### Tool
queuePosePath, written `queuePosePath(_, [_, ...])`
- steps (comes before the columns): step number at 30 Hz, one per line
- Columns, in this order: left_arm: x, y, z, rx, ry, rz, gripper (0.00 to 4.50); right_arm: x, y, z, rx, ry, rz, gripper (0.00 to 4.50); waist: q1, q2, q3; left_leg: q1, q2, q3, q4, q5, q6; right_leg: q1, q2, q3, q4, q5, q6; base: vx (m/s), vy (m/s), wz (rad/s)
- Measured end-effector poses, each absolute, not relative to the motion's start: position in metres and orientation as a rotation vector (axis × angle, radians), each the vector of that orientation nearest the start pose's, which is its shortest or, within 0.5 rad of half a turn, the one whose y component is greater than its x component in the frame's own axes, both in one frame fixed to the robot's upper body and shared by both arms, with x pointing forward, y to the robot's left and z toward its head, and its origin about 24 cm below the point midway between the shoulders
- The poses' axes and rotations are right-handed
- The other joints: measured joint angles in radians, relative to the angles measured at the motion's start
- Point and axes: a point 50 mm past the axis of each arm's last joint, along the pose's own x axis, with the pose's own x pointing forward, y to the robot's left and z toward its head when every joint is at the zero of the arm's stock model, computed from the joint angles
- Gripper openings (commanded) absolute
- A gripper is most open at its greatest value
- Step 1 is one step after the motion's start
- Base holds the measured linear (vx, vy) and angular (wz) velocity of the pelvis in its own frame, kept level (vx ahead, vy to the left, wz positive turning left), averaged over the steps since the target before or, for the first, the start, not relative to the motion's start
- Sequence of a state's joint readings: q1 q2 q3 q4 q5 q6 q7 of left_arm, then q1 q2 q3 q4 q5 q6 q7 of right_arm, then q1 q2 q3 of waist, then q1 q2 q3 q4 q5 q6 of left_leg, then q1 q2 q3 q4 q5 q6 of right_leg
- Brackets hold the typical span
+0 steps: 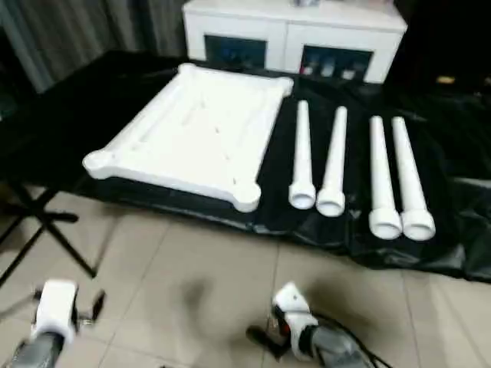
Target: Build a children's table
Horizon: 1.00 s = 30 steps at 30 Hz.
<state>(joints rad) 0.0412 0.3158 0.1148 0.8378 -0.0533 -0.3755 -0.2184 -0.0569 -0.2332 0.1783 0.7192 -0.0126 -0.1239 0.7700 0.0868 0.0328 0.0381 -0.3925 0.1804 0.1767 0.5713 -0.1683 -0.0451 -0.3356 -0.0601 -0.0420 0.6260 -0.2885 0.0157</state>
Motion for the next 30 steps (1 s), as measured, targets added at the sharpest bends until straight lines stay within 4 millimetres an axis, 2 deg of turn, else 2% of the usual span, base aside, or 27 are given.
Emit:
queuePosePath(4, [0.177, 0.271, -0.072, 0.159, 0.428, 0.005, 4.45, 0.206, -0.153, -0.057, -0.016, 0.517, 0.97, 4.5, 0.002, -0.004, 0.0, 0.002, 0.0, 0.0, -0.001, 0.0, 0.0, 0.0, 0.0, 0.0, 0.0, 0.002, 0.001, 0.0, 0.0, 0.0])
queuePosePath(9, [0.185, 0.286, -0.043, 0.1, 0.298, 0.015, 4.45, 0.21, -0.152, -0.012, 0.073, 0.422, 1.157, 4.5, 0.006, -0.003, 0.0, 0.003, 0.0, 0.0, -0.001, 0.0, 0.0, 0.003, 0.0, 0.001, -0.002, 0.002, 0.001, 0.0, 0.0, 0.0])
queuePosePath(14, [0.186, 0.287, -0.037, 0.075, 0.273, 0.01, 4.45, 0.212, -0.15, 0.02, 0.131, 0.379, 1.297, 4.5, 0.006, -0.005, 0.0, 0.003, 0.0, 0.0, -0.001, 0.0, 0.0, 0.004, 0.001, 0.001, -0.003, 0.002, 0.002, 0.0, 0.0, 0.0])
queuePosePath(16, [0.192, 0.294, -0.026, 0.063, 0.22, 0.05, 4.45, 0.219, -0.148, 0.035, 0.142, 0.326, 1.317, 4.5, 0.005, -0.007, 0.0, 0.003, 0.0, 0.0, -0.001, 0.0, 0.0, 0.003, 0.001, 0.001, -0.002, 0.002, 0.002, 0.0, 0.0, 0.0])
queuePosePath(20, [0.211, 0.311, 0.009, 0.02, 0.07, 0.124, 4.45, 0.245, -0.145, 0.063, 0.177, 0.191, 1.227, 4.5, 0.003, -0.012, 0.0, 0.004, 0.0, 0.0, -0.001, 0.0, -0.001, 0.002, 0.001, 0.001, 0.002, 0.003, 0.001, 0.0, 0.0, 0.0])
queuePosePath(21, [0.22, 0.319, 0.031, 0.004, -0.008, 0.138, 4.45, 0.257, -0.142, 0.079, 0.191, 0.121, 1.175, 4.5, 0.004, -0.015, 0.0, 0.005, 0.0, 0.0, -0.001, 0.001, -0.001, 0.002, 0.001, 0.001, 0.003, 0.003, 0.001, 0.0, 0.0, 0.0])
queuePosePath(23, [0.233, 0.323, 0.057, -0.007, -0.087, 0.126, 4.45, 0.269, -0.14, 0.097, 0.186, 0.047, 1.117, 4.5, 0.005, -0.017, -0.001, 0.005, 0.0, 0.0, -0.001, 0.001, -0.002, 0.002, 0.001, 0.001, 0.004, 0.003, 0.001, 0.0, 0.0, 0.0])
queuePosePath(26, [0.253, 0.308, 0.087, 0.006, -0.153, 0.041, 4.45, 0.286, -0.137, 0.117, 0.165, -0.025, 0.973, 4.5, 0.014, -0.019, -0.001, 0.005, -0.001, 0.0, 0.001, 0.002, -0.002, 0.002, 0.0, 0.002, 0.004, 0.004, 0.001, 0.0, 0.0, 0.0])
queuePosePath(28, [0.266, 0.287, 0.095, 0.011, -0.157, -0.022, 4.45, 0.293, -0.135, 0.122, 0.134, -0.057, 0.863, 4.5, 0.02, -0.019, -0.001, 0.004, -0.001, 0.0, 0.002, 0.002, -0.003, 0.002, 0.0, 0.003, 0.003, 0.004, 0.002, 0.0, 0.0, 0.0])
queuePosePath(30, [0.287, 0.252, 0.103, -0.045, -0.181, 0.008, 4.45, 0.305, -0.14, 0.119, 0.055, -0.039, 0.642, 4.5, 0.029, -0.017, 0.0, 0.001, -0.002, 0.0, 0.004, 0.003, -0.005, 0.001, 0.0, 0.002, 0.003, 0.006, 0.006, 0.0, 0.0, 0.0])
